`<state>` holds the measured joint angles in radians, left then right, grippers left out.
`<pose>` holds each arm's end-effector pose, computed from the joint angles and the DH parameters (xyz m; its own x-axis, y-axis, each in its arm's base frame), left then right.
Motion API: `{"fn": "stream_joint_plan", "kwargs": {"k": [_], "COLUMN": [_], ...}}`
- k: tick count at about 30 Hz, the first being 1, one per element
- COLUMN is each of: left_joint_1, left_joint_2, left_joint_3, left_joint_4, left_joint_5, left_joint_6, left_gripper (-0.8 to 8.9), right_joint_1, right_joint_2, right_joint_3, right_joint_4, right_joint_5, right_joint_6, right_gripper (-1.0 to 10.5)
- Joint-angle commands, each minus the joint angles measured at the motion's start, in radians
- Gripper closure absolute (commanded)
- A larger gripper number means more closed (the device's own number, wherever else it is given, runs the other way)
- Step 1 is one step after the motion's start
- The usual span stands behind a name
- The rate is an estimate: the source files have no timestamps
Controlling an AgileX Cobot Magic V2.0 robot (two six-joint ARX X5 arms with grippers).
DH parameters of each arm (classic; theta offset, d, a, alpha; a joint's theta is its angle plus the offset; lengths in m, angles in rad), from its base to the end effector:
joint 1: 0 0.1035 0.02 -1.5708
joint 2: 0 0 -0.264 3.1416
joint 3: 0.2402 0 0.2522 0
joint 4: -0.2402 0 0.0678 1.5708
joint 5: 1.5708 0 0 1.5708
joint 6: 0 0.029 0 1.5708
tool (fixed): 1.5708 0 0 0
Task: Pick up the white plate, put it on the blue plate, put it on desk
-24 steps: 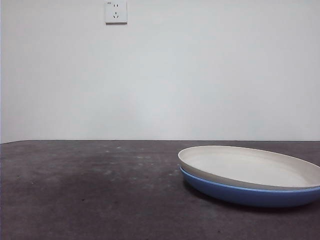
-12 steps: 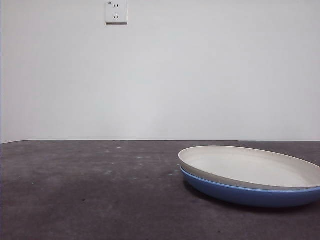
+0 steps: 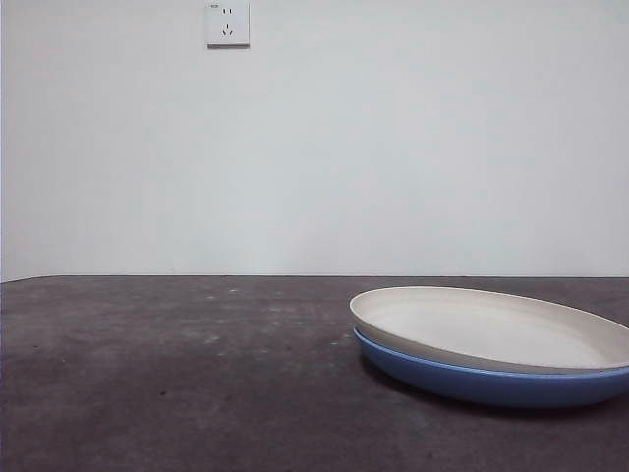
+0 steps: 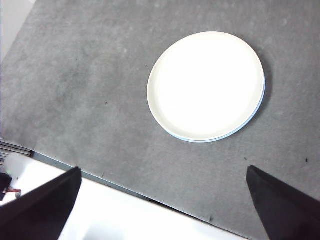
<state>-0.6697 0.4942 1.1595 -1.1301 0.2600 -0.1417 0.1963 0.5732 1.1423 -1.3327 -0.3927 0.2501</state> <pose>0.0181 -0.0238 0.3842 0.5177 -0.7378 -0.4332 0.7226 0.6481 -0.2403 0.0376 0.0188 0.3638 0.5799 0.5055 -0.6389 -0.2694 0.8591 0.4352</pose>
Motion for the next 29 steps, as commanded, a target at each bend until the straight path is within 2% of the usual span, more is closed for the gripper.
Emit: {"fn": "stream_joint_plan", "kwargs": {"k": [1,5,15,29], "left_joint_1": [-0.004,-0.004,-0.004,-0.004], "left_joint_2": [0.001,0.001,0.001,0.001], "left_joint_3": [0.012,0.012,0.012,0.012], "left_joint_4": [0.008,0.005,0.002,0.002], "left_joint_5": [-0.002,-0.002,-0.002,-0.002], "left_joint_6": [0.002,0.002,0.002,0.002], "left_gripper": [2.49,2.49,2.49,2.49], "right_joint_1": [0.004,0.004,-0.002,-0.125], "right_joint_2": [0.061,0.155,0.475,0.929], "right_joint_3": [0.017,0.017,0.017,0.017], "right_joint_4": [-0.029,-0.005,0.127,0.358], "right_joint_5": [0.000,0.000,0.000,-0.060], "right_joint_6": [0.030,0.014,-0.113,-0.177], "right_gripper": [4.0,4.0,4.0,4.0]}}
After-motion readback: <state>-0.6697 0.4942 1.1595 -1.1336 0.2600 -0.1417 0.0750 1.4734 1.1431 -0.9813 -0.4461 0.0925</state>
